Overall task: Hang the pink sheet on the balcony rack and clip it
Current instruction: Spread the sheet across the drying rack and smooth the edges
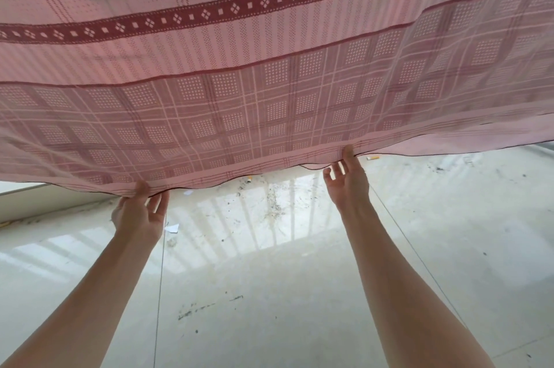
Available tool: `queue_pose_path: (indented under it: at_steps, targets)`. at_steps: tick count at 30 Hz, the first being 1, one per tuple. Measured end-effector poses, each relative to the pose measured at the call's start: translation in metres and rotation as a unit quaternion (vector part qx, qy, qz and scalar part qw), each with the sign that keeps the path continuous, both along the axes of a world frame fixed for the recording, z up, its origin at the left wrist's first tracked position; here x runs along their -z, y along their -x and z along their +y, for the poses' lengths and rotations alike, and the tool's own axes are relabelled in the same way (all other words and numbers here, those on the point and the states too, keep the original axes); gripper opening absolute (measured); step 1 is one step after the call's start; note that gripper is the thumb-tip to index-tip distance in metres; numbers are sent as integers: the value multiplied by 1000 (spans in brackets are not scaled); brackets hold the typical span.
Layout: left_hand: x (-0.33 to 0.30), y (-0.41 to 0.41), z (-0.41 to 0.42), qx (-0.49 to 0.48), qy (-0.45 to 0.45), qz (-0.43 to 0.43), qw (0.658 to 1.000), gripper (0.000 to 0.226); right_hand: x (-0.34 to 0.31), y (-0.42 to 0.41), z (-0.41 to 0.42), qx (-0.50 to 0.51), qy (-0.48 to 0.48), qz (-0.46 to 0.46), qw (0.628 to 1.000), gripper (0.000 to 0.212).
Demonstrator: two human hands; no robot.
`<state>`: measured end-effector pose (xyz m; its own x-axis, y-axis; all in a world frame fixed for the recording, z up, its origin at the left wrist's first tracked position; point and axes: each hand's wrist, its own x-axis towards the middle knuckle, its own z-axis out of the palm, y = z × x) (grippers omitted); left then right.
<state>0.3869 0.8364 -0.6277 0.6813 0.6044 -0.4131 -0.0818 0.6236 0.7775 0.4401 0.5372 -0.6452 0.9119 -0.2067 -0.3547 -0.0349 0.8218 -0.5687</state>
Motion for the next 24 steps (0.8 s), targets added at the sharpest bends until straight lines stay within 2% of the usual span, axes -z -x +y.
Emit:
queue_pose_path:
  at_steps: [4,8,18,21,24]
  targets:
    - [0,3,4,-10,3,10,1000,13,5,3,9,-18,2,11,1000,7]
    - [-1,5,9,-8,6,14,1000,13,6,4,10,-30,43,29,998,8]
    - [-12,9,-4,42,65,13,997,9,3,20,-3,-41,77,74,993,7]
    - [-14,11,-23,102,90,-5,991,5,-5,17,-9,-65,88,63,992,9]
    - [-15,5,-55,186,87,-12,979,12,-8,15,-19,-78,88,44,992,11]
